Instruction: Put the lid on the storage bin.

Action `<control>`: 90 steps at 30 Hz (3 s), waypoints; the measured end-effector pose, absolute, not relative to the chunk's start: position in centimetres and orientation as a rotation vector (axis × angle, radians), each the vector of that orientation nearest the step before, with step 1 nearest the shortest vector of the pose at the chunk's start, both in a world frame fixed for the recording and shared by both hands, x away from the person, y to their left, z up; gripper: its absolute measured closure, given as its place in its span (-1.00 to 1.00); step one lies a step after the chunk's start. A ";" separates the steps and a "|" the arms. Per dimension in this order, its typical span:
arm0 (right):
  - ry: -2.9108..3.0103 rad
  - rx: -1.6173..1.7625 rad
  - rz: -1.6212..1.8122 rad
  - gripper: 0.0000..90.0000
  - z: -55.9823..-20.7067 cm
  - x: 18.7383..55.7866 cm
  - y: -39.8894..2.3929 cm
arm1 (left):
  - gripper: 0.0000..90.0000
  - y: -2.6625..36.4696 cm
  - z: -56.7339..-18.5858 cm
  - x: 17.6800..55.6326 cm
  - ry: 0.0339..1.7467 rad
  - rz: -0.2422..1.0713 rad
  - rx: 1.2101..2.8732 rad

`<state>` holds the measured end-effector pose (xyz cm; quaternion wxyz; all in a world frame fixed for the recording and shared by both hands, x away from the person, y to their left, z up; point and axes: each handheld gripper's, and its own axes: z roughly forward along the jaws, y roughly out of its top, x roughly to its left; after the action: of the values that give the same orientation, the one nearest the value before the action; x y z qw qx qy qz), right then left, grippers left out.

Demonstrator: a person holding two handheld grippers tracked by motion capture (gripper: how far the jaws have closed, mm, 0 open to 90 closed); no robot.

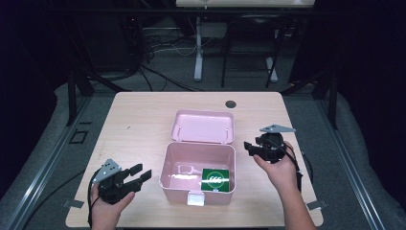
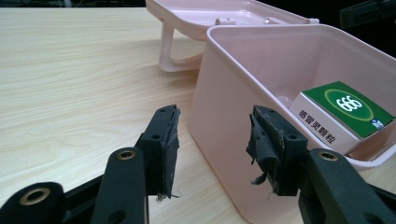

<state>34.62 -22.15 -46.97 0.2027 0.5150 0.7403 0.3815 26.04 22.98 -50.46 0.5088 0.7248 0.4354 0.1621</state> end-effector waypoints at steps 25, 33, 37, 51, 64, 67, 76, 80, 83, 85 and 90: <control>2.271 1.523 0.997 0.30 -45.4 37.5 -19.9 | 0.30 21.8 -49.9 25.1 0.972 0.335 1.776; 2.250 1.589 0.989 0.46 -44.1 39.3 -20.0 | 0.37 21.6 -49.5 25.2 0.959 0.330 1.769; 2.264 1.618 0.955 0.46 -43.3 39.9 -20.0 | 0.38 21.2 -49.1 25.5 0.954 0.338 1.783; 2.245 1.682 0.953 0.45 -42.7 42.6 -18.6 | 0.47 19.2 -48.1 27.7 0.969 0.334 1.805; 2.233 1.798 0.861 0.48 -44.2 45.4 -17.4 | 0.54 18.9 -49.0 27.7 0.963 0.345 1.850; 2.223 1.822 0.855 0.52 -44.8 46.0 -17.2 | 0.56 18.9 -49.1 27.7 0.958 0.332 1.851; 2.199 1.898 0.812 0.54 -46.0 47.5 -16.7 | 0.60 18.7 -49.3 27.5 0.949 0.329 1.862; 2.190 1.932 0.791 0.59 -46.4 48.0 -16.8 | 0.61 18.7 -49.3 27.5 0.948 0.331 1.857; 2.176 1.960 0.793 0.62 -46.6 48.2 -16.9 | 0.61 18.7 -49.3 27.5 0.948 0.331 1.854; 2.160 1.967 0.808 0.62 -46.8 48.4 -16.9 | 0.61 18.7 -49.3 27.5 0.948 0.330 1.854; 2.147 2.005 0.809 0.68 -47.1 48.6 -16.6 | 0.61 18.8 -49.4 27.5 0.947 0.330 1.851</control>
<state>48.60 -16.62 -47.15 0.0473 0.6571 0.7040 0.2652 27.45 18.76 -49.37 0.4953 0.7639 0.3906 0.1363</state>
